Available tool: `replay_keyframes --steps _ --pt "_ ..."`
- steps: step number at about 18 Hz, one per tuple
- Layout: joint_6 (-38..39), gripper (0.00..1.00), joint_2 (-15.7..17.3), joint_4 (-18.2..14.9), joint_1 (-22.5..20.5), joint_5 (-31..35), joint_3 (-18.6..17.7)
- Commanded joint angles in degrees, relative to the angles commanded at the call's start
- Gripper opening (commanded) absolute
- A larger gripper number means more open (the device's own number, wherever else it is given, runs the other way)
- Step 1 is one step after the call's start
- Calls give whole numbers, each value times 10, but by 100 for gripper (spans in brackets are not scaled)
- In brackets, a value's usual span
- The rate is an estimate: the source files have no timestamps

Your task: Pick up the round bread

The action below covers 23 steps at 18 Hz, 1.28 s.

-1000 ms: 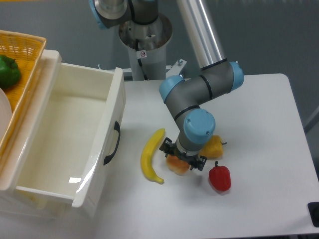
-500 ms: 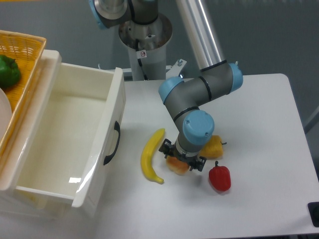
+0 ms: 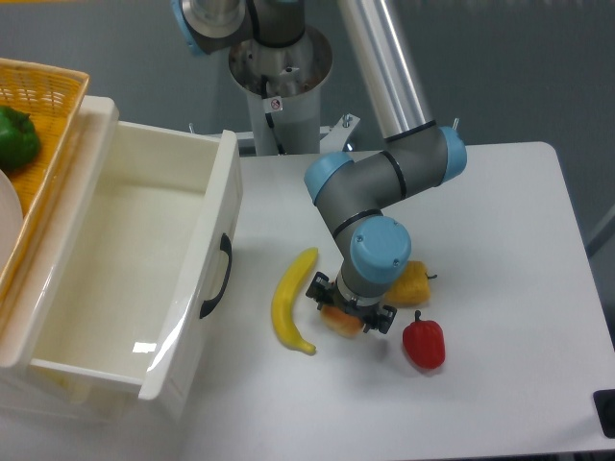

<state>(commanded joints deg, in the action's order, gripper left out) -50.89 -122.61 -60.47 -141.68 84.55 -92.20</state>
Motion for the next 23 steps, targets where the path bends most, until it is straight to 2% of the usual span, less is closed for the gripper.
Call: replay_keyframes --steps 1,4,5,7,10,12,17,23 --pt "0 79 0 0 0 0 0" --pt "1 61 1 0 0 0 0" --pt "1 54 1 -1 0 0 0" --pt "1 32 2 -1 0 0 0" --pt "0 13 3 -2 -1 -1 6" --pt "-1 9 4 -3 -2 0 11" --pt "-4 9 12 -7 -3 1 28" --pt "-50 9 52 -11 -4 1 32"
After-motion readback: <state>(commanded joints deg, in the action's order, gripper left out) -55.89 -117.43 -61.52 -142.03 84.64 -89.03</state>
